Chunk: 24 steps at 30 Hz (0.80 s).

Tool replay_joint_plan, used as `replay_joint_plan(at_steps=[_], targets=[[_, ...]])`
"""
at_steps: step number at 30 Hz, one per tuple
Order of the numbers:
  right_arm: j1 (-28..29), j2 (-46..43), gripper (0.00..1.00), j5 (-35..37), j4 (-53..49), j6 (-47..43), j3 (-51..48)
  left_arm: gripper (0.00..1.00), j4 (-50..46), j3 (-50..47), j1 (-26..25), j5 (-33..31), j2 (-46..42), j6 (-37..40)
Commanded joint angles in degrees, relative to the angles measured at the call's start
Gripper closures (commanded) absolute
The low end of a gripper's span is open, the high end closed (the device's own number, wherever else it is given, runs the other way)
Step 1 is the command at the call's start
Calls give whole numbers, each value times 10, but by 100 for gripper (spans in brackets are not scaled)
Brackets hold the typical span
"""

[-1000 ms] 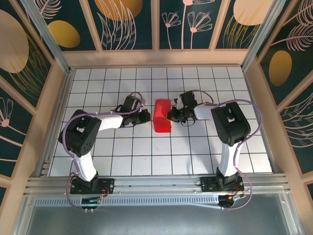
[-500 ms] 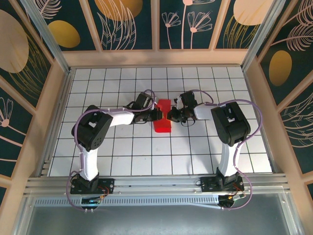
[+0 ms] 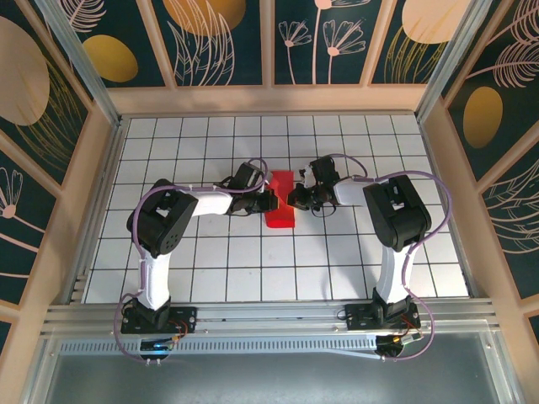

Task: Fold a paper plane with a square sheet of paper (fold left side to right side)
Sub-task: Hold the square sheet of paper at the center of the table.

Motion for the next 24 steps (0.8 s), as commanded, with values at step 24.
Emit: replay_joint_plan(at_steps=[24], targets=[[6,44,100,-35,51,14,89,100,-55,2,-8,-27,34,16]])
